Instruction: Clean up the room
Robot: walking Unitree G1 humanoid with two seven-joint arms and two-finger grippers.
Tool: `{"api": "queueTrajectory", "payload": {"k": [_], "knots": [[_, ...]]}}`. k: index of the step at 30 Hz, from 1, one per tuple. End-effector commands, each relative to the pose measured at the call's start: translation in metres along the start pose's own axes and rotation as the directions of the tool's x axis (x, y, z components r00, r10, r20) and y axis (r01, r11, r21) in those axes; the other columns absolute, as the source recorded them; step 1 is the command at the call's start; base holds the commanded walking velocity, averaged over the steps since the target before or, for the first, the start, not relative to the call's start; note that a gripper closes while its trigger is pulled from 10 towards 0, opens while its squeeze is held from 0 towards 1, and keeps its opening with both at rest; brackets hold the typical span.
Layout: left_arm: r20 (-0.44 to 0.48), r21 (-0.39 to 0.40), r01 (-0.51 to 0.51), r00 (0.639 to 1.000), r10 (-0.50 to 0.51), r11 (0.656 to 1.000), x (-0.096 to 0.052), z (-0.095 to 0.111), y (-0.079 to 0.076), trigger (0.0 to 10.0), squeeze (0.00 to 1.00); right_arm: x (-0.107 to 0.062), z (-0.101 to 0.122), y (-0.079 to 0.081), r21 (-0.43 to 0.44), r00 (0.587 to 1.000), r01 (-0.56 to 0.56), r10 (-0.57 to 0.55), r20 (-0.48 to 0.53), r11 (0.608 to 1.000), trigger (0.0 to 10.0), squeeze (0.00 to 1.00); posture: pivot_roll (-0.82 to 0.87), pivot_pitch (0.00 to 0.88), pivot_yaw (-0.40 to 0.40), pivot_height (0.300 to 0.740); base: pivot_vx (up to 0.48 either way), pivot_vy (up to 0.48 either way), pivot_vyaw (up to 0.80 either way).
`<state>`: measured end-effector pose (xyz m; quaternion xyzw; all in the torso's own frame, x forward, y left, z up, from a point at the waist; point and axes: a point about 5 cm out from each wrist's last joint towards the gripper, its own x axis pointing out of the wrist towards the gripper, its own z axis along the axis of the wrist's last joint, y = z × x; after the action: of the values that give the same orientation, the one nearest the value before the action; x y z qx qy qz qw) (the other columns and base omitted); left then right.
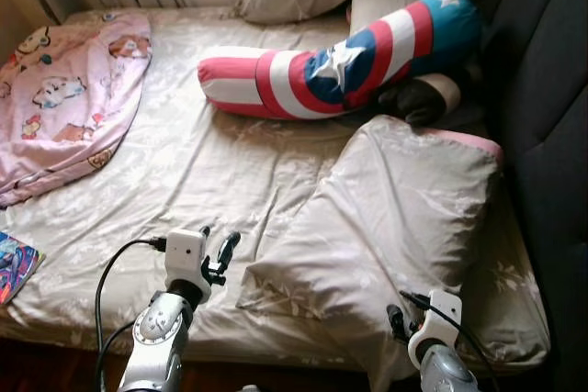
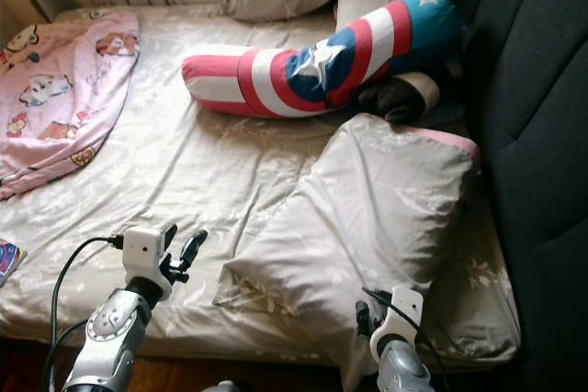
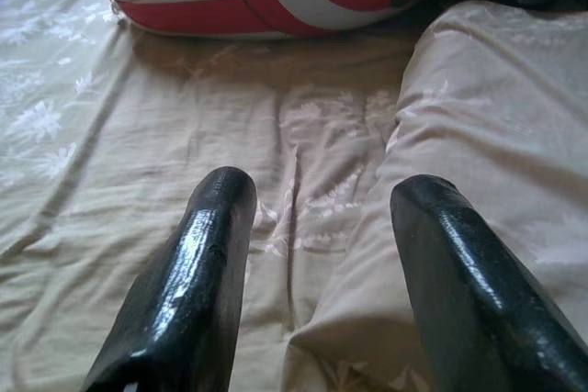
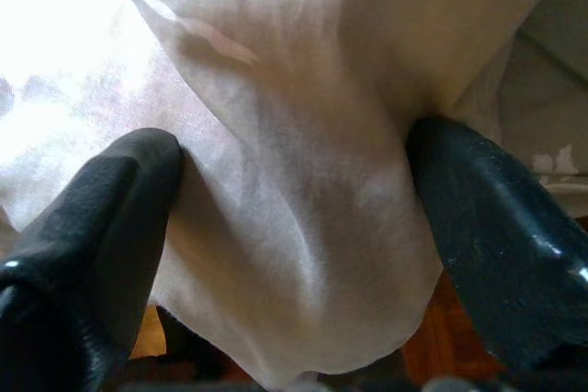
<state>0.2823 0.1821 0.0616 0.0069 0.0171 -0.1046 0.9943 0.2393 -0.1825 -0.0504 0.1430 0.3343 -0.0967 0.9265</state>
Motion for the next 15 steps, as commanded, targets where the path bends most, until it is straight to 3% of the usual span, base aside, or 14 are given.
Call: {"api": "queueTrajectory", "payload": {"k": [1,11,15], "knots": [[-0.043,0.017,0.03,0.999,-0.029,0.999,-0.01,-0.004,0.0,10.0,0.0,-0.004,-0.017,-0.001,-0.019,0.997,0.024,-0.025,-0.068,1.0,10.0,0.0,0.23,0.245,0.09,0.74,0.0,0.0,0.0],[-0.076,0.036,0.069,0.995,-0.066,0.997,-0.021,-0.002,-0.003,10.0,0.0,-0.01,-0.035,-0.008,-0.06,0.986,0.085,-0.093,-0.136,0.995,10.0,0.0,0.24,0.259,0.1,0.74,0.0,0.0,0.0],[-0.074,0.045,0.076,0.995,-0.072,0.996,-0.024,0.004,-0.004,10.0,0.0,-0.012,-0.042,-0.006,0.028,0.985,0.081,-0.076,-0.155,0.996,10.0,0.0,0.25,0.273,0.107,0.74,0.0,0.0,0.0]]}}
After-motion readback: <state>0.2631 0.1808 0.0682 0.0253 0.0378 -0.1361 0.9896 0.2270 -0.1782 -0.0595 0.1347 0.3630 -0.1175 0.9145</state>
